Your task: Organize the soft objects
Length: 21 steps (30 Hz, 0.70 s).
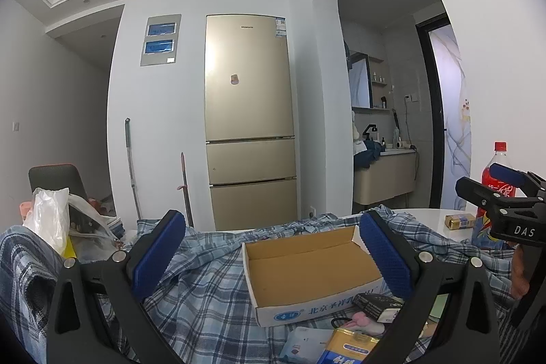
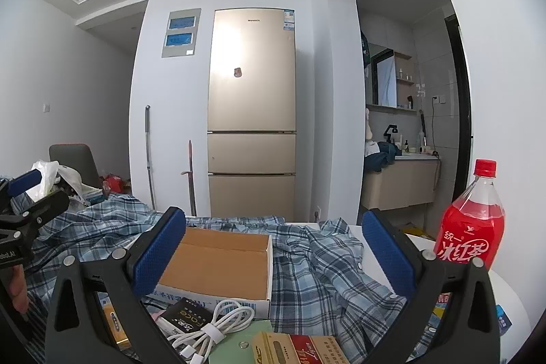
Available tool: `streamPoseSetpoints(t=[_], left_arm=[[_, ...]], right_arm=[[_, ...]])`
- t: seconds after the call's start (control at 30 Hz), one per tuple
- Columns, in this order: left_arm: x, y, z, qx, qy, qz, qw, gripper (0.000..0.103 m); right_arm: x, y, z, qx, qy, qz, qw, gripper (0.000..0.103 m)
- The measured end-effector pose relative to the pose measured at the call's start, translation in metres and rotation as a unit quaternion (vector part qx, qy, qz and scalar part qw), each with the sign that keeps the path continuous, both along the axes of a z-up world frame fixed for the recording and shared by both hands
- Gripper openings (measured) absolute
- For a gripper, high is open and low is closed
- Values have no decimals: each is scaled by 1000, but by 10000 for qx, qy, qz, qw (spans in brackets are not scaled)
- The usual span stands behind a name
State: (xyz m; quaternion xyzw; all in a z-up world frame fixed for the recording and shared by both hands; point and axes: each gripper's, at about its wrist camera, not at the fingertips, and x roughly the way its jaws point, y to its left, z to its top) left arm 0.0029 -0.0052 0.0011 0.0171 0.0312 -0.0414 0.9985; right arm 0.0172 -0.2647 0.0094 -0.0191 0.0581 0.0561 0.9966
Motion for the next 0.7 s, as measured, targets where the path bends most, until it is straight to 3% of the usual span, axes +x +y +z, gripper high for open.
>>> streamPoseSetpoints(t=[0.7], left_arm=[[3,13,0,-263,45,-55,9996,103]], right_arm=[[2,-4,-1,70,68,-79,9999,103]])
